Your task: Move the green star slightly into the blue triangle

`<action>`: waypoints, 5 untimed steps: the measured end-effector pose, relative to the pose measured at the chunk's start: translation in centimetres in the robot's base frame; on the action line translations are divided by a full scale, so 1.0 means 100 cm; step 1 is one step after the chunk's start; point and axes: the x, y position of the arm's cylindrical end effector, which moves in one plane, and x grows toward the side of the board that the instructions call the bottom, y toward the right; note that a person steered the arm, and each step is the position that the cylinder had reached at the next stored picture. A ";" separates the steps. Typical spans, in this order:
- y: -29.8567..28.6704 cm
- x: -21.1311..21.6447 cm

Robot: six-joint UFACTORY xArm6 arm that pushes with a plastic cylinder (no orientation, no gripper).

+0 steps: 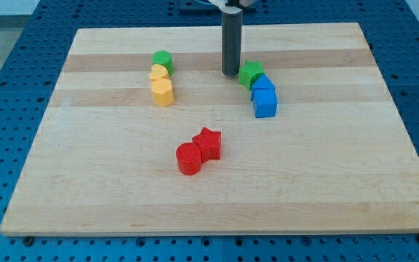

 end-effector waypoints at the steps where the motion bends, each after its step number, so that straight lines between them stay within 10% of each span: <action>1: 0.002 0.000; 5: 0.015 0.000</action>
